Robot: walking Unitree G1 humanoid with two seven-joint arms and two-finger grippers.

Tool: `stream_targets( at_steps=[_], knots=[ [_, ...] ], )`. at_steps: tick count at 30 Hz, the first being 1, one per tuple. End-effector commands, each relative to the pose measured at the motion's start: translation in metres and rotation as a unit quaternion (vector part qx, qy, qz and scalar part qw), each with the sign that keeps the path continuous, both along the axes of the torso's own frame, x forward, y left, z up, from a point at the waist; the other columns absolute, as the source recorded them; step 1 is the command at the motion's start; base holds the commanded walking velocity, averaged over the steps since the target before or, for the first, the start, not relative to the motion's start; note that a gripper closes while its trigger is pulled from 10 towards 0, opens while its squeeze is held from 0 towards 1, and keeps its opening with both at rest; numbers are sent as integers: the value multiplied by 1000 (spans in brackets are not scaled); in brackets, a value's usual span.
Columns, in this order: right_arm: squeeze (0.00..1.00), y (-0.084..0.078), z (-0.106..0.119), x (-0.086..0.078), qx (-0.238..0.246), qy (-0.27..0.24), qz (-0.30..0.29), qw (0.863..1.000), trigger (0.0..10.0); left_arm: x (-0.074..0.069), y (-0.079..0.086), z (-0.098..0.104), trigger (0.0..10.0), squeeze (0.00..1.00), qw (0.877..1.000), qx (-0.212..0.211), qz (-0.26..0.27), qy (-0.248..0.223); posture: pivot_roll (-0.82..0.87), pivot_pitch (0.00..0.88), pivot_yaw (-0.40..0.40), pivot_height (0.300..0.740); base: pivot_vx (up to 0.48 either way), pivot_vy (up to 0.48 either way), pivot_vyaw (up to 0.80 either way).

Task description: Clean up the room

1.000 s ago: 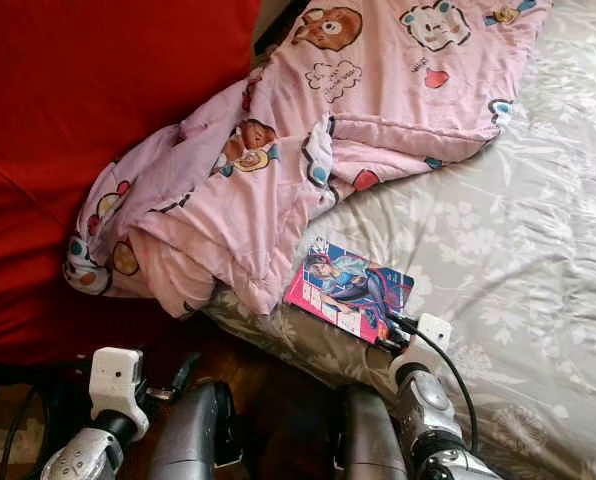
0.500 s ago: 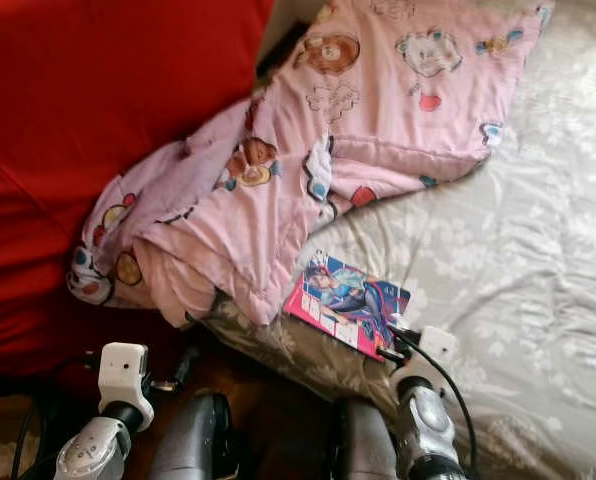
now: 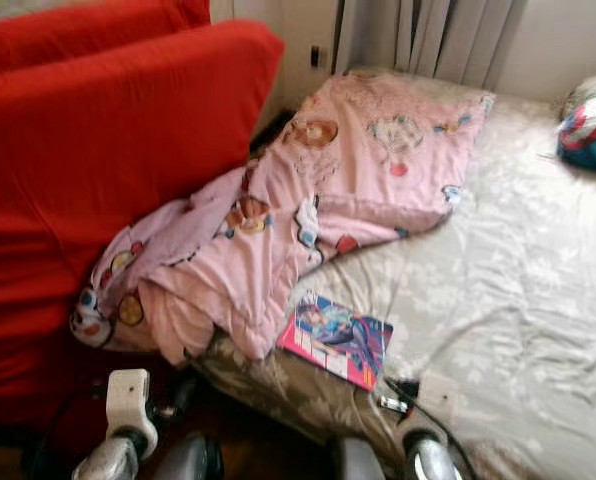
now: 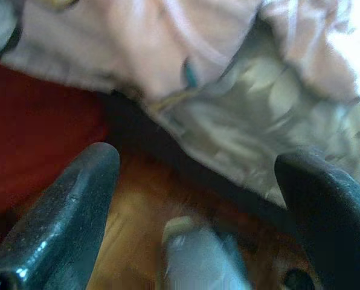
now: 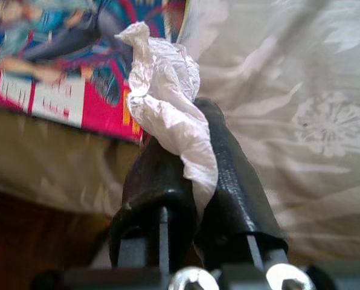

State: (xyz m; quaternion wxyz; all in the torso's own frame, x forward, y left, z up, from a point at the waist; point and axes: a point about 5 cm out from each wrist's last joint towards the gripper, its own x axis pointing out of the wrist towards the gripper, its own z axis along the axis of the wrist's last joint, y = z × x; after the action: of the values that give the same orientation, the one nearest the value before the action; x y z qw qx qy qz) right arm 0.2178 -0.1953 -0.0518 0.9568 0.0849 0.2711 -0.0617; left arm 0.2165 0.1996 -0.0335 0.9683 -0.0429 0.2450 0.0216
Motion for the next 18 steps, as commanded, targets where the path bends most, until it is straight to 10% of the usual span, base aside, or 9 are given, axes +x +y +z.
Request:
stream_targets(
  at_steps=[1,18],
  knots=[
    [0,0,-7,-7,-9,37,17,999,10000,-10,7,-11,10000,0,999,-2,22,28,-54,0,-34,666,0,0,0],
    [0,13,-35,-48,-12,151,57,987,10000,-36,13,-39,10000,0,991,18,40,129,-64,12,-35,740,0,0,0]
  ],
)
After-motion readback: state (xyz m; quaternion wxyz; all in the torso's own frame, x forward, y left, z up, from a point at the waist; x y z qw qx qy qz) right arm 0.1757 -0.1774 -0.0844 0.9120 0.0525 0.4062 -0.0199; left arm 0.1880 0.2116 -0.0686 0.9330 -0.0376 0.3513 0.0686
